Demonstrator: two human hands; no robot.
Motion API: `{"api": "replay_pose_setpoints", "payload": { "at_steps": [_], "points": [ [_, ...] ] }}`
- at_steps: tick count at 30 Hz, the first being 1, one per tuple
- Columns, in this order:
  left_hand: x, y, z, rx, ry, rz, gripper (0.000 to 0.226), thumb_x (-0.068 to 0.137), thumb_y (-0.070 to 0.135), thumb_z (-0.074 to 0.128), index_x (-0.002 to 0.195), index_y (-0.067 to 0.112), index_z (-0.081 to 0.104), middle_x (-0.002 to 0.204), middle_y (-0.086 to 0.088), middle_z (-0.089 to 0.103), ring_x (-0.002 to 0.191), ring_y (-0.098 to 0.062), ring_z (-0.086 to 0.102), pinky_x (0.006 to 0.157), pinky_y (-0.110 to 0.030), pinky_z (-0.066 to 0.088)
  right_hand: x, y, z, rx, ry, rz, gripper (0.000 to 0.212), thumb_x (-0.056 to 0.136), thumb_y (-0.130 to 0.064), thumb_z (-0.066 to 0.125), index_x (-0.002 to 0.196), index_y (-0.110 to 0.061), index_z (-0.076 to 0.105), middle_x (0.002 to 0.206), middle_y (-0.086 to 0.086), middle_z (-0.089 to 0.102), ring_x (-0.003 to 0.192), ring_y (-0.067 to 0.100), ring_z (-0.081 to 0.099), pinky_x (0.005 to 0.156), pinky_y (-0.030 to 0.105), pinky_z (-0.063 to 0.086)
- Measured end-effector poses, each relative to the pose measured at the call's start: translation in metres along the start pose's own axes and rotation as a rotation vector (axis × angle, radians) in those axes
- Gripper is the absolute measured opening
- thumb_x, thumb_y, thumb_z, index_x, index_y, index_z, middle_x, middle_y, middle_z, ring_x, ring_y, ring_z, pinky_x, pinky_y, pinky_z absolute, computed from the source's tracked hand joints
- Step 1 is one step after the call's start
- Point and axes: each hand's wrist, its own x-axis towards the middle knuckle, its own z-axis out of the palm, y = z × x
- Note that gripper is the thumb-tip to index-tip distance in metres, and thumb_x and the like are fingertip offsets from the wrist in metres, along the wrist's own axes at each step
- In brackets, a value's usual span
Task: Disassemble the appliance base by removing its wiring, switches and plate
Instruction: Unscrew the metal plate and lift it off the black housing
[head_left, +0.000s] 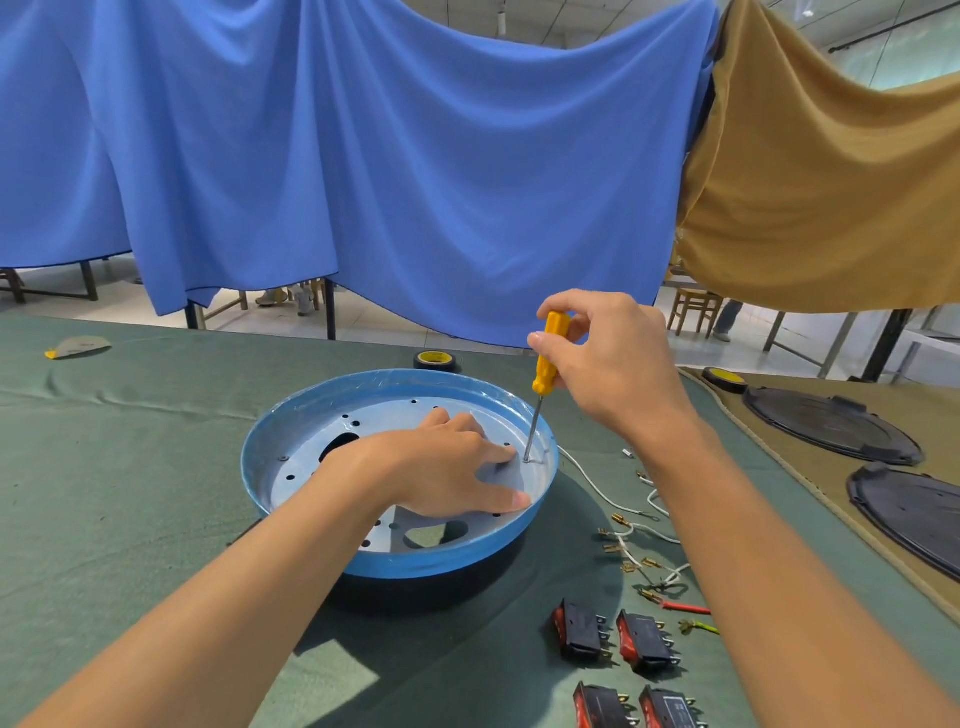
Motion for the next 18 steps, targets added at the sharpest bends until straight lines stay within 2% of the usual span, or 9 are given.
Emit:
{"api": "replay_pose_setpoints", "payload": {
  "at_steps": [3,5,7,10,12,14,16,18],
  "points": [
    [-0.001,0.000,0.000,-0.011,0.000,0.003,0.065,0.092,0.065,0.034,0.150,0.036,0.026,0.150,0.002,0.028,0.133,-0.024,0.023,0.104,-0.041,0.025,0.003,0.007,-0.001,-0.121,-0.063,0.034,0.025,0.094,-0.018,0.056,0.118,-0.019,0.063,0.092,0.001,0.060,0.103,0.025,0.054,0.077,0.027,0.036],
    [-0.001,0.000,0.000,-0.011,0.000,0.004,0.065,0.092,0.065,0.033,0.150,0.037,0.026,0.150,0.003,0.028,0.133,-0.024,0.023,0.104,-0.041,0.025,0.003,0.010,0.000,-0.112,-0.111,0.059,0.032,0.095,-0.013,0.048,0.125,-0.016,0.057,0.094,0.003,0.059,0.105,0.026,0.052,0.076,0.026,0.032],
    [-0.001,0.000,0.001,-0.008,0.000,0.000,0.065,0.092,0.066,0.033,0.150,0.037,0.026,0.150,0.003,0.028,0.133,-0.024,0.023,0.104,-0.041,0.025,0.002,0.007,0.002,-0.091,-0.126,0.045,0.028,0.096,-0.017,0.047,0.122,-0.016,0.057,0.092,0.000,0.057,0.103,0.025,0.052,0.076,0.028,0.032],
    [-0.001,0.000,0.000,-0.007,-0.005,-0.010,0.066,0.091,0.067,0.033,0.150,0.037,0.025,0.151,0.002,0.027,0.134,-0.025,0.022,0.106,-0.043,0.025,-0.002,0.001,0.006,-0.086,-0.112,0.008,0.019,0.094,-0.038,0.058,0.105,-0.022,0.057,0.087,-0.002,0.059,0.096,0.024,0.051,0.076,0.033,0.040],
    [-0.001,0.000,0.000,-0.010,-0.006,-0.009,0.066,0.091,0.067,0.034,0.150,0.037,0.025,0.151,0.002,0.027,0.134,-0.024,0.022,0.106,-0.043,0.025,-0.003,0.001,0.007,-0.057,-0.140,0.001,0.014,0.095,-0.034,0.058,0.102,-0.023,0.054,0.088,0.002,0.062,0.098,0.026,0.057,0.082,0.037,0.046],
    [-0.001,0.000,0.000,-0.014,-0.005,-0.006,0.066,0.091,0.066,0.034,0.150,0.037,0.025,0.150,0.002,0.027,0.134,-0.024,0.022,0.105,-0.043,0.025,-0.004,0.001,0.006,-0.069,-0.189,-0.001,0.012,0.098,-0.022,0.051,0.109,-0.021,0.052,0.091,0.004,0.063,0.101,0.027,0.060,0.086,0.038,0.046],
    [-0.001,0.000,0.000,-0.017,-0.007,-0.008,0.066,0.091,0.066,0.034,0.150,0.037,0.025,0.151,0.002,0.027,0.134,-0.024,0.022,0.105,-0.043,0.025,-0.003,-0.001,0.004,-0.062,-0.239,0.016,0.022,0.097,-0.016,0.045,0.120,-0.019,0.046,0.096,0.006,0.060,0.097,0.024,0.061,0.082,0.040,0.051],
    [0.000,0.000,0.000,-0.020,-0.008,-0.013,0.066,0.091,0.067,0.034,0.150,0.038,0.025,0.151,0.002,0.027,0.134,-0.025,0.021,0.106,-0.044,0.025,-0.004,-0.003,0.003,-0.035,-0.263,0.040,0.024,0.095,-0.017,0.045,0.118,-0.018,0.040,0.099,0.004,0.056,0.087,0.022,0.061,0.075,0.042,0.053]
  ]
}}
